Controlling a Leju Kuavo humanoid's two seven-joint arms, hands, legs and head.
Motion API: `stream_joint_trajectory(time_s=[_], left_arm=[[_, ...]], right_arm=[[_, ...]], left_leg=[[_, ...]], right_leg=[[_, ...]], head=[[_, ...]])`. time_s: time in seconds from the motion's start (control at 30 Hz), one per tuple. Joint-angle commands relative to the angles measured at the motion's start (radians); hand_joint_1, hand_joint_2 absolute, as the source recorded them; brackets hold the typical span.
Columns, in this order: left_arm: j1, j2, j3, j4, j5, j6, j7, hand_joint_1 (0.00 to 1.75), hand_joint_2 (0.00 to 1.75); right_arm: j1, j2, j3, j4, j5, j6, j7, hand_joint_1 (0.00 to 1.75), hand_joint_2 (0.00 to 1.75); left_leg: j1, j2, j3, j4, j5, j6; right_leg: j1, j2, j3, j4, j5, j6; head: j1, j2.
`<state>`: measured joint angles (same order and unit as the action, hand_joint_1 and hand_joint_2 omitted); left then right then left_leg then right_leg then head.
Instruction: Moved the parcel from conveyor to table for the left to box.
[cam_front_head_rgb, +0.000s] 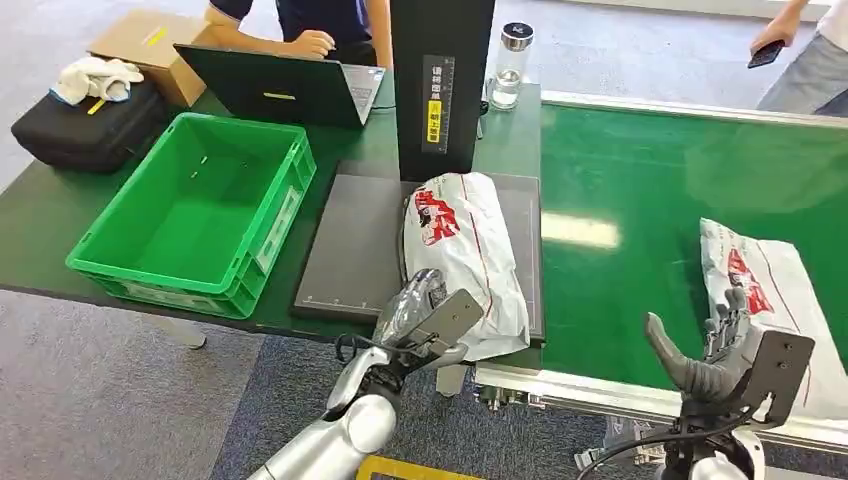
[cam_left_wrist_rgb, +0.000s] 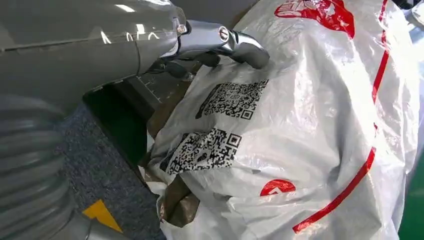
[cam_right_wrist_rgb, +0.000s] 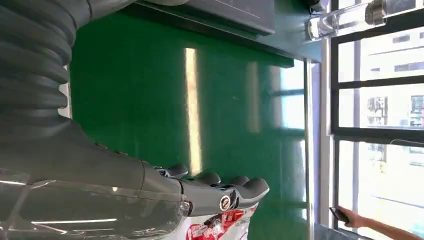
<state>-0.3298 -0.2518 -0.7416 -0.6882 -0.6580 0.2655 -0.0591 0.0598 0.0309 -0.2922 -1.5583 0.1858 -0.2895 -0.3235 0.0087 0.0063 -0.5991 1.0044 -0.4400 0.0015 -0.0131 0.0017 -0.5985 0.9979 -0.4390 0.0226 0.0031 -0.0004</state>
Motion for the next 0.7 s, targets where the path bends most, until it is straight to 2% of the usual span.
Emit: stream_joint_trajectory(time_s=[0.03,0.1,0.13,0.33,0.37,0.7], left_arm=[[-0.032,-0.028,-0.041,0.090,0.000,0.001,-0.004,1.75,1.75],[-0.032,-0.027,-0.042,0.090,0.002,0.000,-0.005,1.75,1.75],[-0.032,-0.026,-0.043,0.090,0.002,0.002,-0.007,1.75,1.75],[-0.038,-0.026,-0.046,0.096,0.010,0.006,-0.017,1.75,1.75],[-0.038,-0.026,-0.046,0.096,0.010,0.006,-0.017,1.75,1.75],[-0.046,-0.026,-0.050,0.103,0.010,0.011,-0.022,1.75,1.75]], right_arm=[[0.014,-0.009,0.016,-0.016,-0.007,-0.007,-0.004,0.00,1.75],[0.020,-0.009,0.014,-0.023,-0.008,-0.010,-0.004,0.00,1.75],[0.025,-0.007,0.012,-0.029,-0.008,-0.012,-0.004,0.00,1.75],[0.044,0.008,-0.004,-0.052,-0.004,-0.023,-0.005,0.00,1.75],[0.044,0.008,-0.004,-0.052,-0.004,-0.023,-0.005,0.00,1.75],[0.044,0.012,-0.011,-0.053,-0.007,-0.021,-0.006,0.00,1.75]], left_leg=[[0.000,-0.001,0.002,-0.001,0.000,0.000],[0.000,-0.002,0.006,-0.002,-0.001,0.000],[0.000,-0.001,0.002,-0.001,-0.001,0.000],[0.000,-0.003,0.007,-0.003,-0.001,0.000],[0.000,-0.001,0.003,-0.001,-0.001,0.000],[0.000,-0.002,0.004,-0.002,-0.001,0.000]], right_leg=[[0.000,-0.001,0.002,-0.001,-0.001,-0.001],[0.000,-0.002,0.006,-0.002,-0.002,-0.001],[0.000,-0.001,0.003,-0.001,-0.001,-0.001],[0.000,-0.002,0.008,-0.002,-0.002,-0.001],[0.000,-0.001,0.004,-0.001,-0.001,-0.001],[0.000,-0.002,0.005,-0.001,-0.002,-0.001]], head=[[0.000,0.000],[0.000,0.000],[0.000,0.000],[0.000,0.000],[0.000,0.000],[0.000,0.000]])
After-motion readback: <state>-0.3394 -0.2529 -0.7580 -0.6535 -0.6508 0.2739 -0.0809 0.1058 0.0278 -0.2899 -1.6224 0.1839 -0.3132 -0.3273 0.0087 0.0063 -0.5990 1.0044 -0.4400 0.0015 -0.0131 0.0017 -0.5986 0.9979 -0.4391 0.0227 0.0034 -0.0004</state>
